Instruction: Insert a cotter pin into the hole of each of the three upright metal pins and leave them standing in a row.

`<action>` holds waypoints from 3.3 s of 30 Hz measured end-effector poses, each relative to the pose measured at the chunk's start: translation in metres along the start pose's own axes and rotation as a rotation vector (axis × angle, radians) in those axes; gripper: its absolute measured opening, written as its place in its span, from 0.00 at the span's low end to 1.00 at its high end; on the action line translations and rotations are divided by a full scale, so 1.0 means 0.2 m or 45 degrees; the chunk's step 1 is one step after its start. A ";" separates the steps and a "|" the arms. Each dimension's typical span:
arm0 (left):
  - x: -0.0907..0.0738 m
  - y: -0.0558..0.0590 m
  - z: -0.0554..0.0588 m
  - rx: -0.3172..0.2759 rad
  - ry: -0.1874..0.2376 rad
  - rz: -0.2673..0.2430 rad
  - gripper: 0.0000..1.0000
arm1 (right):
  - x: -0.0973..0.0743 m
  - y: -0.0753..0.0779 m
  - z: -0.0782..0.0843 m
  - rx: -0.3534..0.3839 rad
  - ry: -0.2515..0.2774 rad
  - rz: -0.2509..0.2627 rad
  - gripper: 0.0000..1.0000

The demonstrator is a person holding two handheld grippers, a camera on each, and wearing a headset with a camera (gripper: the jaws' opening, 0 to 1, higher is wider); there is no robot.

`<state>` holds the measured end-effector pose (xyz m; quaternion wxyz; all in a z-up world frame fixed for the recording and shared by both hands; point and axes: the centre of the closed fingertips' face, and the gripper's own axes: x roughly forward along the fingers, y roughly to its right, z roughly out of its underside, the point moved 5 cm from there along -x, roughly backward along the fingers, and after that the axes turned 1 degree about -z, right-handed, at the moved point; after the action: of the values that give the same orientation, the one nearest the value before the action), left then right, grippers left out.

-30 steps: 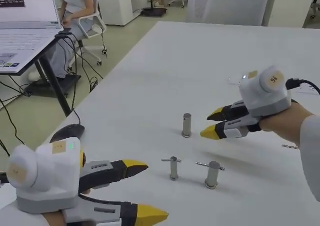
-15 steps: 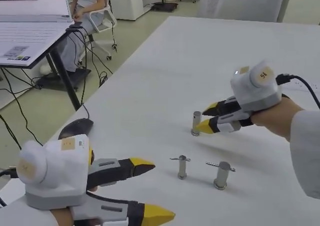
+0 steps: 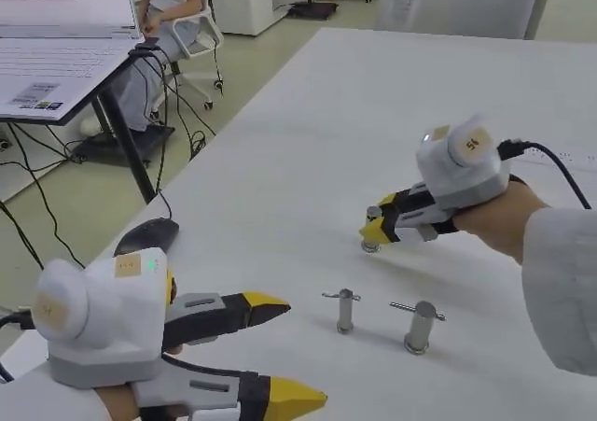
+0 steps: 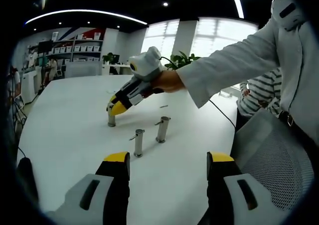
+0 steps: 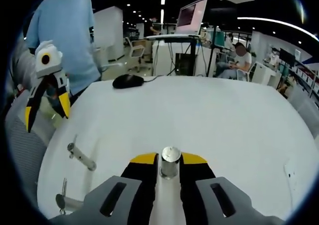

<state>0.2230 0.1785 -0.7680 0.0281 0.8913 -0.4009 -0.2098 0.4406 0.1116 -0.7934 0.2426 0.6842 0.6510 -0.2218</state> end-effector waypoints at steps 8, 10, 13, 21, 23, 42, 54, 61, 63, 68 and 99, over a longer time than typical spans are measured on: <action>0.00 0.00 0.00 -0.002 0.005 -0.002 0.62 | -0.01 0.01 0.00 0.076 0.027 0.017 0.14; 0.00 0.01 -0.01 -0.001 0.006 -0.002 0.62 | -0.02 0.00 0.00 0.076 0.025 0.020 0.13; 0.01 0.01 -0.01 0.003 0.006 0.002 0.62 | -0.04 0.00 0.01 0.074 0.016 0.019 0.13; 0.03 0.02 -0.03 0.015 0.014 0.017 0.62 | -0.15 0.00 0.04 0.108 0.049 0.029 0.12; 0.04 0.03 -0.04 0.023 0.015 0.023 0.61 | -0.19 0.00 0.05 0.116 0.050 0.045 0.12; 0.12 0.14 -0.12 0.083 0.019 0.104 0.61 | -0.56 -0.13 0.21 0.139 0.057 0.082 0.12; 0.16 0.20 -0.14 0.107 0.016 0.148 0.61 | -0.71 -0.31 0.27 0.058 0.043 -0.065 0.12; 0.18 0.23 -0.14 0.116 0.011 0.164 0.61 | -0.77 -0.39 0.35 0.037 0.023 -0.137 0.12; 0.18 0.23 -0.13 0.116 0.009 0.170 0.61 | -0.79 -0.42 0.36 0.032 0.024 -0.158 0.13; 0.19 0.25 -0.13 0.122 -0.002 0.181 0.61 | -0.80 -0.48 0.41 0.010 0.012 -0.209 0.13; 0.16 0.26 -0.11 0.112 -0.042 0.161 0.61 | -0.79 -0.64 0.55 -0.208 -0.022 -0.511 0.13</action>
<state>0.2138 0.1164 -0.7478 -0.0046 0.8610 -0.4656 -0.2046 0.3049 -0.0752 -0.7873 0.2538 0.5171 0.7878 -0.2182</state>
